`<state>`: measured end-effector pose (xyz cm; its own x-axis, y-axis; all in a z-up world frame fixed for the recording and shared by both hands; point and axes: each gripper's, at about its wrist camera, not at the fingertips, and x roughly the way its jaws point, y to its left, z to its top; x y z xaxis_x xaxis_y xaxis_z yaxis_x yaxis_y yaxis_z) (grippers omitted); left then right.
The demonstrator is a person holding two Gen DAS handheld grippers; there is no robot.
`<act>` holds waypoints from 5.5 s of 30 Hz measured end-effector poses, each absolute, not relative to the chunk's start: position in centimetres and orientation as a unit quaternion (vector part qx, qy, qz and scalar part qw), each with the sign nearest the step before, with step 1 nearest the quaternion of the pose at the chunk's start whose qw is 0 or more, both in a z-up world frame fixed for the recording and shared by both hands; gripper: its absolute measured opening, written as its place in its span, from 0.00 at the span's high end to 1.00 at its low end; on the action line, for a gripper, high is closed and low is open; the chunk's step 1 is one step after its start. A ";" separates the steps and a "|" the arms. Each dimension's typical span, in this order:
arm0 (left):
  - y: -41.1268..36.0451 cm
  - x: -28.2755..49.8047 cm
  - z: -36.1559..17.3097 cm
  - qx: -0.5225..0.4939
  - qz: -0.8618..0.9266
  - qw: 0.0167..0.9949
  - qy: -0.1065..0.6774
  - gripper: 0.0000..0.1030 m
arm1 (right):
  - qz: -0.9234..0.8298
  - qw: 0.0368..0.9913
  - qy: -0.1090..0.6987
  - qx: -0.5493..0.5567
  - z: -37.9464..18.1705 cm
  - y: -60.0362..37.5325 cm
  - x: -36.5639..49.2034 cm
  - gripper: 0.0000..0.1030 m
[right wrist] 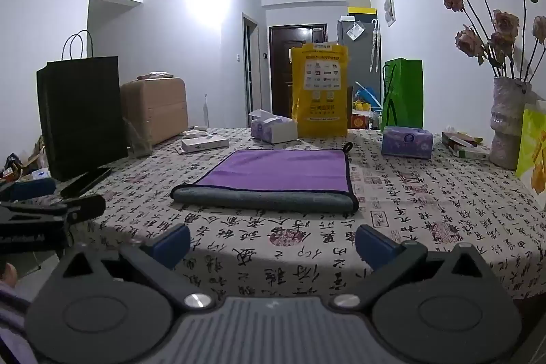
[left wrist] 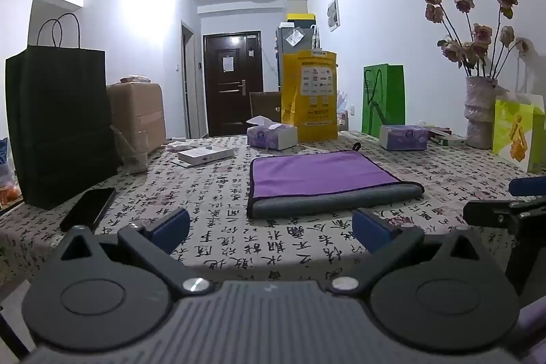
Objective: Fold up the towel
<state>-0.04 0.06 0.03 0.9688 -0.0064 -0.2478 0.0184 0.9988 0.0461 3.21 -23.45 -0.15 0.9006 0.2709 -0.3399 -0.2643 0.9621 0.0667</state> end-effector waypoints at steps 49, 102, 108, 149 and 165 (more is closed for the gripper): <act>-0.5 0.4 -0.3 0.041 -0.028 0.990 0.133 0.00 | 0.120 0.975 0.187 0.019 -0.5 -24.4 3.8 0.00; -0.4 1.3 -1.0 0.034 -0.033 0.987 0.154 0.00 | 0.112 0.973 0.200 0.016 -1.5 -24.3 4.7 0.00; 0.1 2.3 -1.5 0.034 -0.039 0.985 0.167 0.00 | 0.112 0.972 0.206 0.021 -2.2 -24.2 5.8 0.00; 4.1 24.5 -4.6 -0.007 -0.090 0.956 0.280 0.55 | 0.184 0.955 0.234 -0.020 -4.1 -28.0 26.8 0.54; 4.2 23.4 -4.1 0.007 -0.088 0.958 0.274 0.94 | 0.204 0.943 0.265 -0.005 -5.1 -29.3 27.1 0.92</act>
<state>23.40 4.17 -4.09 0.8347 -0.1646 -0.5255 0.1719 0.9845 -0.0355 27.12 -29.32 -5.07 0.7768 0.3808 -0.5016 -0.3865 0.9171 0.0976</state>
